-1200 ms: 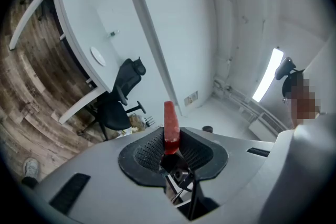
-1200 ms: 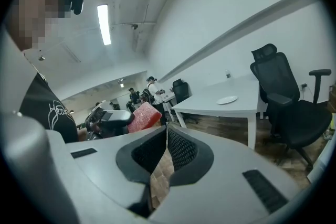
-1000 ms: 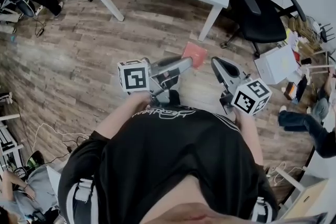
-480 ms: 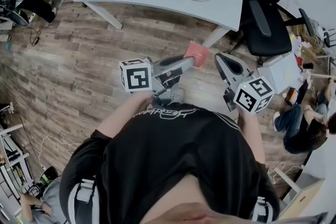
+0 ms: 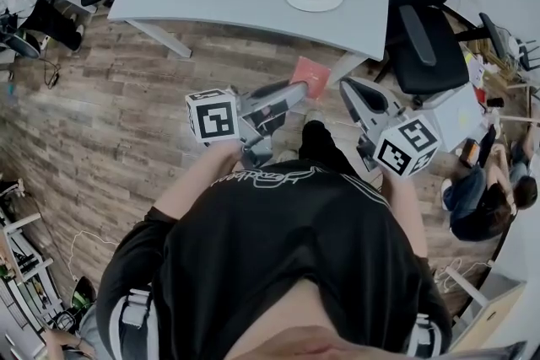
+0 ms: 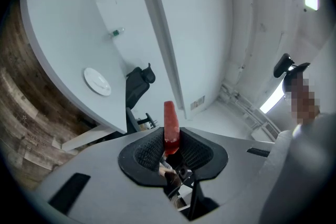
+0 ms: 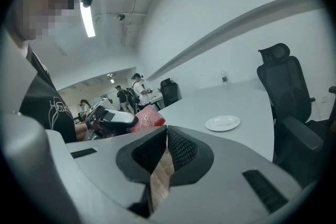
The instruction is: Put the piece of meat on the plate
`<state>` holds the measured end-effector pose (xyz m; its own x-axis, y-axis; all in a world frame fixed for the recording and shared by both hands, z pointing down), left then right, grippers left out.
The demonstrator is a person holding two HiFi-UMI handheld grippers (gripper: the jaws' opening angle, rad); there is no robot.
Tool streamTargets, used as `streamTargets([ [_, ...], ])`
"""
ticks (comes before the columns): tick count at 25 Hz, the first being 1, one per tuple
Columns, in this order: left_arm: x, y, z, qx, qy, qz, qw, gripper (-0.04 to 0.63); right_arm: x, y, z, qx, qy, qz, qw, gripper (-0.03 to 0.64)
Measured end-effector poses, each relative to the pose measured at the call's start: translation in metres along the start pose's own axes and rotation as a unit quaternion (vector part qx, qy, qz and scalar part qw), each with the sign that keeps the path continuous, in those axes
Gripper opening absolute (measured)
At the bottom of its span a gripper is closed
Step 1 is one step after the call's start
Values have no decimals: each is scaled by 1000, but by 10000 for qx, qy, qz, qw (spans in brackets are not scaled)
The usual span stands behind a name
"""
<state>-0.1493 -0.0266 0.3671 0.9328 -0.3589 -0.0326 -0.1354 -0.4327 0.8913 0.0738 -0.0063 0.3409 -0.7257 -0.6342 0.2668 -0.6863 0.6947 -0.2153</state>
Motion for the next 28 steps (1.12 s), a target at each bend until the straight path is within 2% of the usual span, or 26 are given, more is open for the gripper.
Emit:
streamTargets([
  [6, 18, 21, 21, -74, -13, 137, 9999, 91, 21, -33, 8, -97, 51, 88, 9999, 9],
  [12, 45, 51, 67, -160, -88, 305, 9994, 91, 61, -88, 25, -14, 158, 195, 9997, 9],
  [21, 102, 94, 134, -211, 17, 525, 9984, 91, 117, -176, 54, 140, 242, 378, 9989, 9],
  [28, 135, 121, 155, -284, 92, 611, 9977, 91, 136, -223, 51, 330, 333, 393, 9981, 9],
])
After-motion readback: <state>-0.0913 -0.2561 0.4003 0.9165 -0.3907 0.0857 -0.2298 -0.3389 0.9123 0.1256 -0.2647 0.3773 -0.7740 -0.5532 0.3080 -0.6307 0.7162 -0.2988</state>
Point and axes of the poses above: the fingertips, and each gripper's own axes: x forward along the fingers, y to its left, z out of its top, the point moved 9 cm from there along -x, backward along the fingers, and after that the axes turned 4 degrees about -x, right-handed, at the moved point
